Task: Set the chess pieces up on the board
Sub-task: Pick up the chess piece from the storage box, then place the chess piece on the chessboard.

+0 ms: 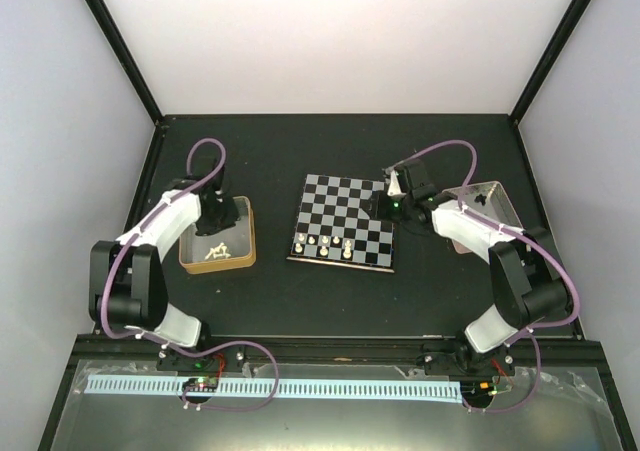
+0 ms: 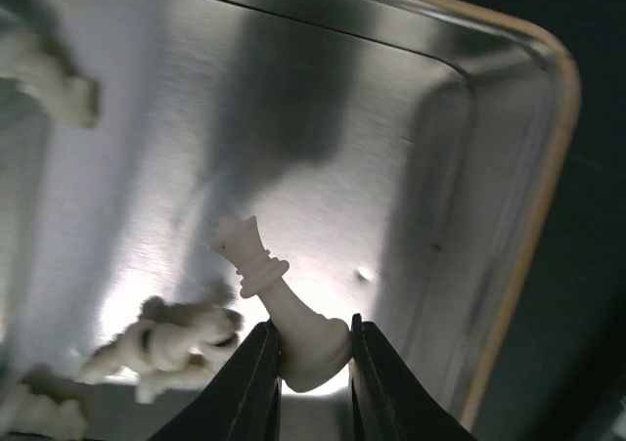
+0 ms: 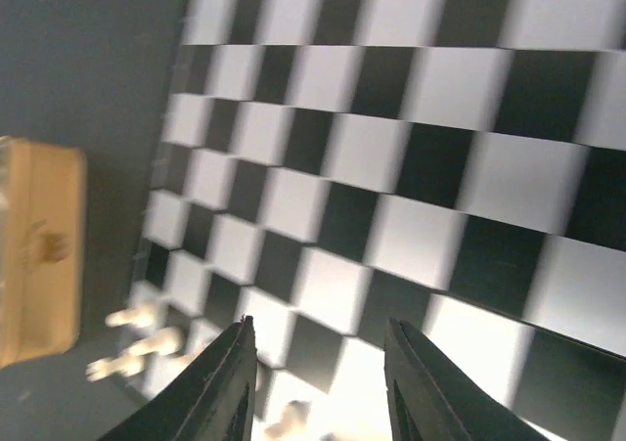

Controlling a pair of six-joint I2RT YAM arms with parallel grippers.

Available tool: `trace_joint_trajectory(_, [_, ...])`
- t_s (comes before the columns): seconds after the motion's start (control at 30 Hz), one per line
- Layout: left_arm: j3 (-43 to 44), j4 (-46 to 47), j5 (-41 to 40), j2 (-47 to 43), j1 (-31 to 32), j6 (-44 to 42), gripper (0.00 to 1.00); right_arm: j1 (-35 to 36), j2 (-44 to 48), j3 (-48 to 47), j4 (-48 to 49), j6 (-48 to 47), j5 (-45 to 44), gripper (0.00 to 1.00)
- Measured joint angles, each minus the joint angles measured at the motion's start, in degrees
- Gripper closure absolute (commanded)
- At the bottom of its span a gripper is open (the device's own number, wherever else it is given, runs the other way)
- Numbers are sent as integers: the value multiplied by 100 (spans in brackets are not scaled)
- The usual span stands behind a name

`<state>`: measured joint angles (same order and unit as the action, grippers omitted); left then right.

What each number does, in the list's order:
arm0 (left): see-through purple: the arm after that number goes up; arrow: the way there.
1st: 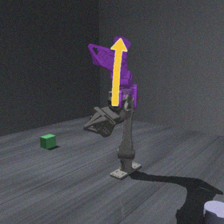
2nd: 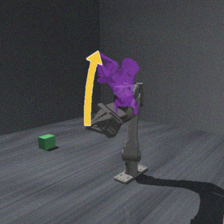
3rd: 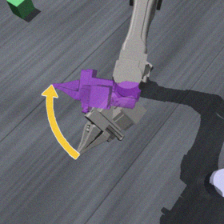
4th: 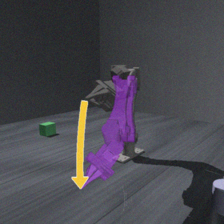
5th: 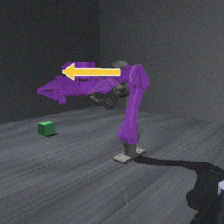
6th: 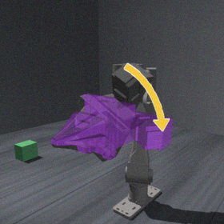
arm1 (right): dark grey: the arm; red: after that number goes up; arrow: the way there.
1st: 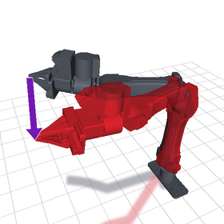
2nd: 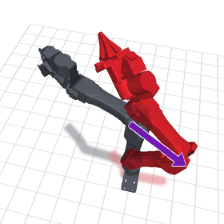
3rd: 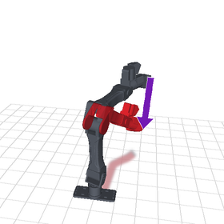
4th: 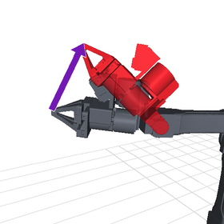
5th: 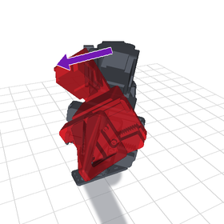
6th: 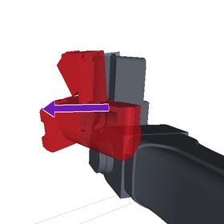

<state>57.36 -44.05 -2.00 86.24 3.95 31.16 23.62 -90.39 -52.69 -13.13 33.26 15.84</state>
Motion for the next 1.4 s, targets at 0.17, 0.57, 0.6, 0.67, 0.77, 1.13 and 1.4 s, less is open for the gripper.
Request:
trace_joint_trajectory(0.17, [-74,125,525,-227,516,-262,87,168,-15,-431,195,-192,1054,53])
trace_joint_trajectory(0.57, [0,1436,2669,-393,2326,-1432,89,284,-444,-933,560,376,2957,33])
trace_joint_trajectory(0.6, [31,1561,2857,-382,2415,-1508,89,284,-444,-931,590,457,3040,32])
trace_joint_trajectory(0.67, [90,1834,3228,-343,2555,-1644,90,282,-444,-911,675,608,3226,32])
trace_joint_trajectory(0.77, [238,2192,3818,-212,2704,-1843,91,282,-444,-831,828,820,3460,32])
trace_joint_trajectory(1.13, [444,2555,4828,-72,2765,-2107,91,232,-387,-444,1582,1753,4227,69])
trace_joint_trajectory(1.4, [450,2597,4721,-72,2769,-2057,73,144,-149,-330,1777,1987,4325,96])
